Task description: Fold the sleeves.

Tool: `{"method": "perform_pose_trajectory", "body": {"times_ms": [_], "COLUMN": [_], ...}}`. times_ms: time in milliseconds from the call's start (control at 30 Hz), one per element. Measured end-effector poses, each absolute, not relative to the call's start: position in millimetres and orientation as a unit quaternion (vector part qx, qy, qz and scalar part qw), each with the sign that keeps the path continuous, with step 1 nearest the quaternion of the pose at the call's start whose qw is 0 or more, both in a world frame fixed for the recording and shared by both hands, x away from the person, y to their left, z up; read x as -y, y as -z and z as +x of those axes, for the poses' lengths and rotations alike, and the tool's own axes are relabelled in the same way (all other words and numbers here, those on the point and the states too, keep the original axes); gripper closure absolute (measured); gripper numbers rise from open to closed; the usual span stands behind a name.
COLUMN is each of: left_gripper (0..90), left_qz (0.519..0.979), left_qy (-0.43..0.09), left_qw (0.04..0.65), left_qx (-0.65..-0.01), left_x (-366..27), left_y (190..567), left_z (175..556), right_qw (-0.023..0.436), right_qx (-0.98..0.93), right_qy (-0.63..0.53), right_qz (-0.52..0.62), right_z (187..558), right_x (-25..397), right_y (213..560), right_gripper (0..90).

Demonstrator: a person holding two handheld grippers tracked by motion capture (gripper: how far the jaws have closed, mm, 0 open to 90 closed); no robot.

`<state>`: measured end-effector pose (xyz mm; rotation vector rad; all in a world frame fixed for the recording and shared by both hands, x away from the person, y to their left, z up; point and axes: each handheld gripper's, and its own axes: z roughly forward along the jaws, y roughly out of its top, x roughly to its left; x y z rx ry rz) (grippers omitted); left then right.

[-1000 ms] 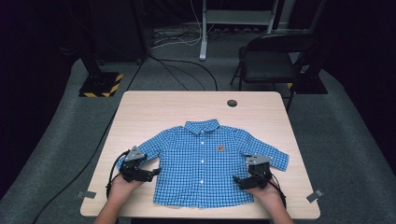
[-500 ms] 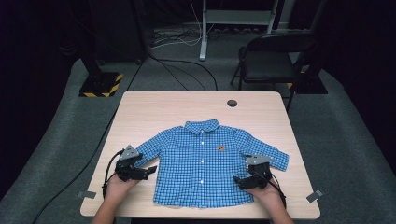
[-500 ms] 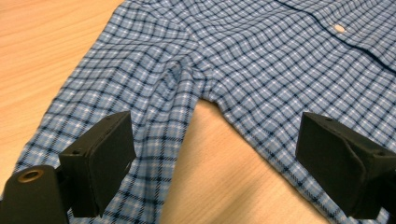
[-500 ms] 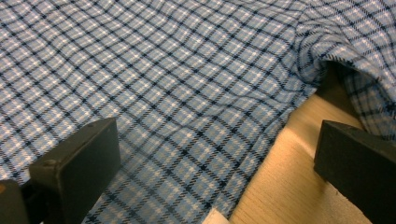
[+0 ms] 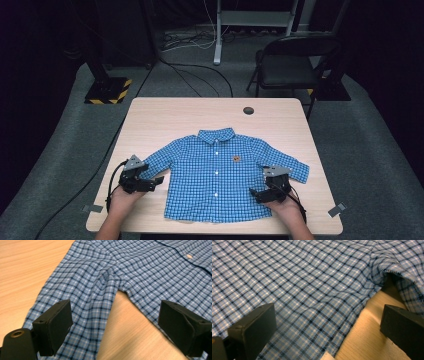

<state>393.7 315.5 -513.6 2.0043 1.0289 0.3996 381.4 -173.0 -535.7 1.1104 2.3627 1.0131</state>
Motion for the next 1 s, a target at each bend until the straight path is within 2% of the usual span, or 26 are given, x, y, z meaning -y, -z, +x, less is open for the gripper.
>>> {"method": "perform_pose_trajectory", "body": {"times_ms": [1000], "left_gripper": [13.4], "left_qz": [0.767], "left_qy": [-0.173], "left_qw": [0.417], "left_qx": [-0.457], "left_x": [-344], "left_y": [517], "left_z": [397], "right_qw": [0.17], "right_qx": [-0.831], "right_qy": [-0.357], "right_qz": [0.391], "right_z": [381], "right_x": [173], "right_y": [536], "right_gripper": [0.0]}}
